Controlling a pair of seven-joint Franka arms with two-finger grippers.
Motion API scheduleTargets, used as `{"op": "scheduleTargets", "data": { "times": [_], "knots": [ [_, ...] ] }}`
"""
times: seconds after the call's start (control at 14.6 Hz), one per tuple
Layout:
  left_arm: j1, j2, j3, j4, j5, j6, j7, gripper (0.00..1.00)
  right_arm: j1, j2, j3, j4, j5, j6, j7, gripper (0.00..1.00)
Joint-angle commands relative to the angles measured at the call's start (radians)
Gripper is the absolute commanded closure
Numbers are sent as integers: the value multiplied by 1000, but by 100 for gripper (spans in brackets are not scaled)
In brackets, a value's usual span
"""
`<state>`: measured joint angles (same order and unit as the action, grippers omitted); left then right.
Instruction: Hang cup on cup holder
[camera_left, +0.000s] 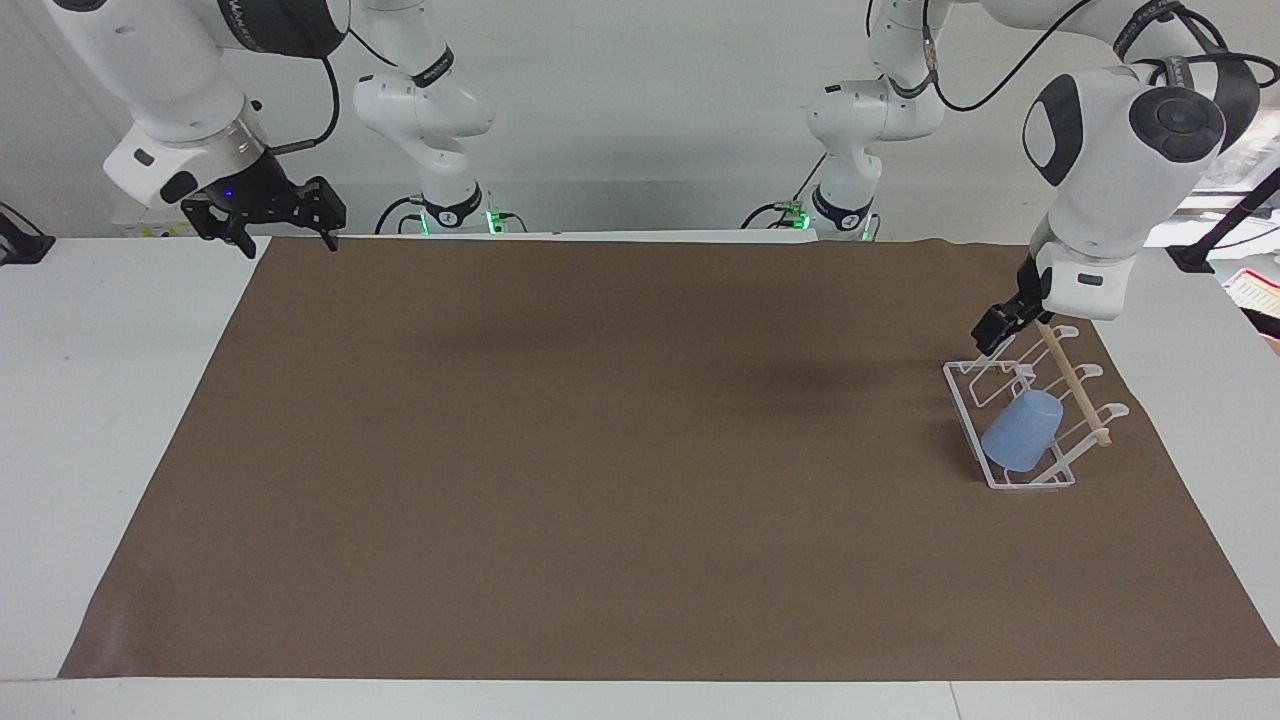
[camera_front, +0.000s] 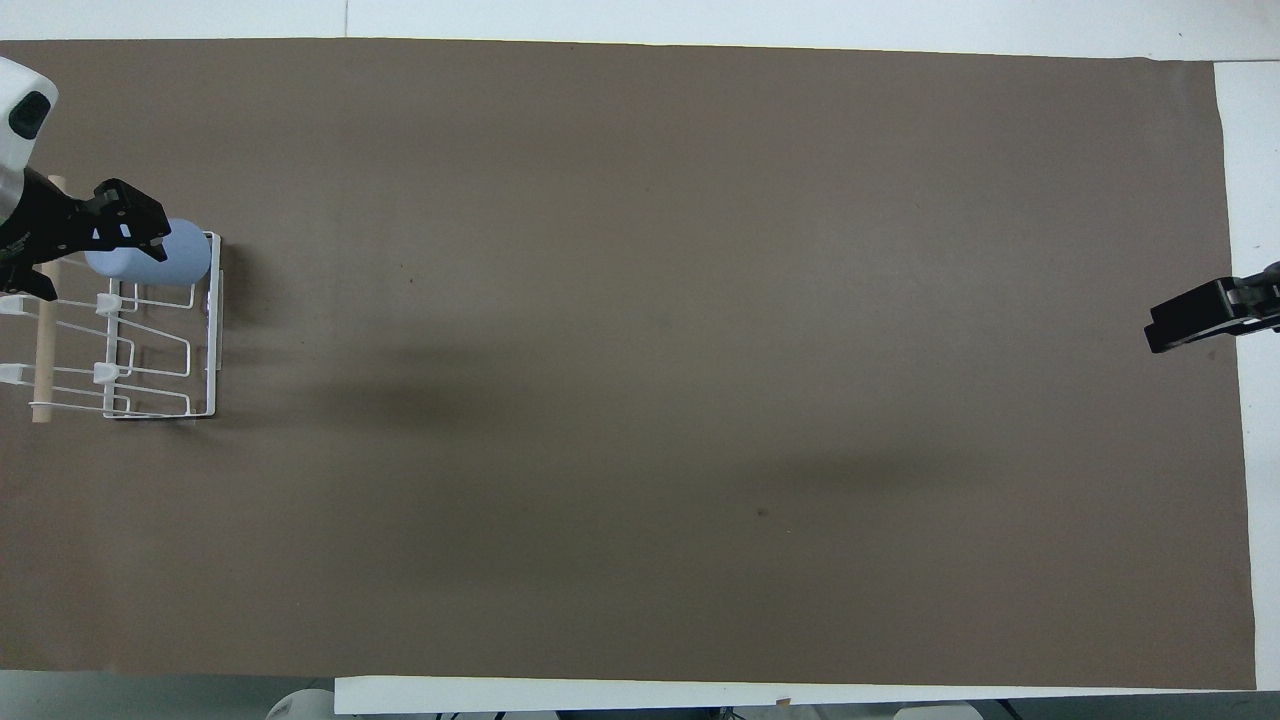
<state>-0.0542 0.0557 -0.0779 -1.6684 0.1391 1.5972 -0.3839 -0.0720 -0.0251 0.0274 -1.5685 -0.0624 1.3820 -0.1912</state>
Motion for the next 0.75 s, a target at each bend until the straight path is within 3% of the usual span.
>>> {"op": "scheduleTargets", "data": {
  "times": [0.0,0.27,0.68],
  "knots": [
    [37,-30,1,27,-47,-103,219,0,-8,-10,3,-4,6,-9,-2,0],
    [46,-65,-2,58,-67,-171,304,0,-8,-10,3,-4,6,-9,-2,0],
    [50,-25,1,183,-125,-270,353,0,-8,-10,3,-4,6,-9,-2,0]
  ]
}}
